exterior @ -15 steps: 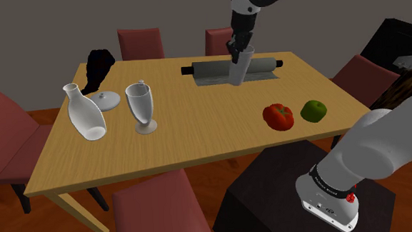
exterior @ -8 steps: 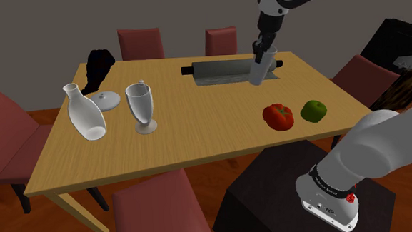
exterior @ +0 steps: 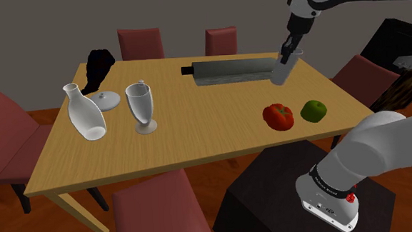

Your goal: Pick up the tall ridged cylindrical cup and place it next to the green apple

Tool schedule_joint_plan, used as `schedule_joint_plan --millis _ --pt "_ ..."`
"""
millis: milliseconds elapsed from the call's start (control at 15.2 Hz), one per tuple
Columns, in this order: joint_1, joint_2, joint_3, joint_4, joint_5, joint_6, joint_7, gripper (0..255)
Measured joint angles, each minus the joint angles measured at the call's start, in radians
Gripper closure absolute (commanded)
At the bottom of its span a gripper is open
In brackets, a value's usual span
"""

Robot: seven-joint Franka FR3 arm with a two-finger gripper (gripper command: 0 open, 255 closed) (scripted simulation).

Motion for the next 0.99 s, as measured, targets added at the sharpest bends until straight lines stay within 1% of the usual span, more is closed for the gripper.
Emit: schedule_joint_plan --millis 396,660,858,990 --pt "-0.066 -0.082 -0.115 -0.04 -0.072 -0.023 -0.142 255" --pt "-0.104 -0.108 -0.187 -0.046 -0.118 -0.027 -0.228 255" --pt "-0.136 -0.118 -0.255 -0.034 -0.157 -0.033 -0.307 255" --pt "-0.142 -0.111 -0.276 -0.028 -0.167 -0.027 -0.329 255"
